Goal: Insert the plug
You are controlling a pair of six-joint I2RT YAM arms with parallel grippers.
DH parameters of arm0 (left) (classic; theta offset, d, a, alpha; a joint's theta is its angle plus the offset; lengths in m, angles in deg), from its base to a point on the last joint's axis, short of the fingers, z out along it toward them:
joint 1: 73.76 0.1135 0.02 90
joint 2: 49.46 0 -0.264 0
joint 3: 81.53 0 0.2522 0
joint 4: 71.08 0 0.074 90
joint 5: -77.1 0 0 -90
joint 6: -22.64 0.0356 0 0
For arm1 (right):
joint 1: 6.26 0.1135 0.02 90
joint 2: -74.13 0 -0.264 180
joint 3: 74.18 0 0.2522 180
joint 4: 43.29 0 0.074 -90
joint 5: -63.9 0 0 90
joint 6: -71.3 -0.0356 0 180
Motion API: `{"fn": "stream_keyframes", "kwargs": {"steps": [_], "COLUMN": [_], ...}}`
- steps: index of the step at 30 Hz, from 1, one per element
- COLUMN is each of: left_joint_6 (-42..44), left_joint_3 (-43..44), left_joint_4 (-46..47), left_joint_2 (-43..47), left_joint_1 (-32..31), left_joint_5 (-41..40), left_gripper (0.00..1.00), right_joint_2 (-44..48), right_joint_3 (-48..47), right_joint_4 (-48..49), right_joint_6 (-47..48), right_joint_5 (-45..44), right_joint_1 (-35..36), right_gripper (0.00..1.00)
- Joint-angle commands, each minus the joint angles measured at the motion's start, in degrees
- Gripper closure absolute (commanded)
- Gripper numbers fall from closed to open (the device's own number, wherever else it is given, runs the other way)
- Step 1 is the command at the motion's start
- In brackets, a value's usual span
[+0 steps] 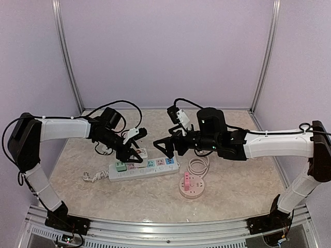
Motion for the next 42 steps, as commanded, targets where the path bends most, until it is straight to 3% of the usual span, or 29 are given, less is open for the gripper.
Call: {"fn": "stream_keyframes", "kwargs": {"steps": [1,18,42], "left_joint_6": [-4.2,3.2,-1.4], "left_joint_3": [-2.1,-2.7,-0.7], "left_joint_4": [4.0,5.8,8.1], "left_joint_2": [2.7,-2.5,-1.2], "left_joint_1": [-0.4,1.8,1.4], "left_joint_5": [3.8,3.8,7.1], "left_gripper": [1.00,1.00,1.00], "right_joint_2": [-1.9,-3.3,-3.8], "right_joint_3": [-0.8,-2.4,-2.8], "right_joint_4": [0.7,0.7,0.3], "right_joint_6": [-0.7,-1.5,-1.9], "right_joint_5": [1.5,2.8,3.4], "right_joint_1": [-0.6,-0.7,-0.6], "right_gripper": [0.00,0.00,0.01]}}
